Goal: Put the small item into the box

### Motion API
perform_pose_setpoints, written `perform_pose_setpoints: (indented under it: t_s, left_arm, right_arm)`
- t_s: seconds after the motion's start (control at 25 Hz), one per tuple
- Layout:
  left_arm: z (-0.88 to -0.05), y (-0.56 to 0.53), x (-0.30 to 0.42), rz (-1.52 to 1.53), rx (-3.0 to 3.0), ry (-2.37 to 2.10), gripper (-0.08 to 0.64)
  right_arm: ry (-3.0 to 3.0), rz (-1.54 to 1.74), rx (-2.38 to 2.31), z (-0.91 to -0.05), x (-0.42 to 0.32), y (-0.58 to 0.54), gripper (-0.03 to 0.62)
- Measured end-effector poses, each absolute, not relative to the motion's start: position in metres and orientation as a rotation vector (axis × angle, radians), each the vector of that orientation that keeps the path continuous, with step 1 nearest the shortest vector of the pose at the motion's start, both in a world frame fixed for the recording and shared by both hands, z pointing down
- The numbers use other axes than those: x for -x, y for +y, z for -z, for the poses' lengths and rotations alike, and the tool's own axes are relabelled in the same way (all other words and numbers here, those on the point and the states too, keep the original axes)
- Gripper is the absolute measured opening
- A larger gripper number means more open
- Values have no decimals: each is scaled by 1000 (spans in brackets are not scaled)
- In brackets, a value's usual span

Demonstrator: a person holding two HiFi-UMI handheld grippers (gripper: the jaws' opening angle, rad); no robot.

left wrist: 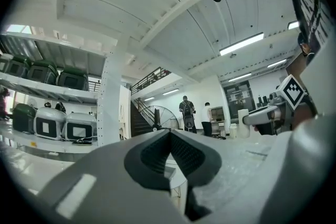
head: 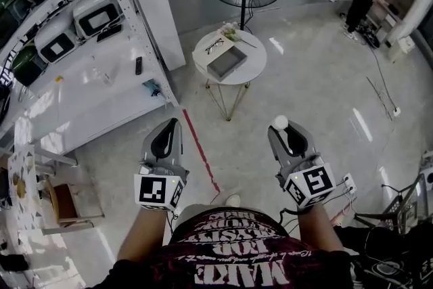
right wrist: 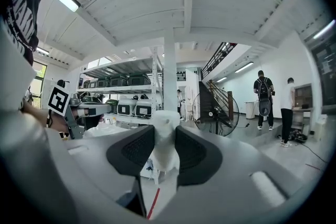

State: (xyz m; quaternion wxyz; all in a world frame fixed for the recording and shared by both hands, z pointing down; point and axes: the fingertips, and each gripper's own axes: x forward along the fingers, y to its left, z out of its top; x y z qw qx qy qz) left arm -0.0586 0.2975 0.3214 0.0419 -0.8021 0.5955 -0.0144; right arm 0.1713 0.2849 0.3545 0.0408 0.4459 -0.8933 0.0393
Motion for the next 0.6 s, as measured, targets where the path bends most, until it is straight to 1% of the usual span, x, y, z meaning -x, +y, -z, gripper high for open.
perform_pose_setpoints:
  t_s: [0.24, 0.6]
  left_arm:
    - [-329, 294, 66, 44, 2425, 1887, 0]
    - [-341, 273, 66, 51, 2476, 1829, 0]
  right_arm:
    - [-2762, -143, -1329, -359, -171, 275, 153]
    - [-2744, -135, -1356, -365, -166, 259, 153]
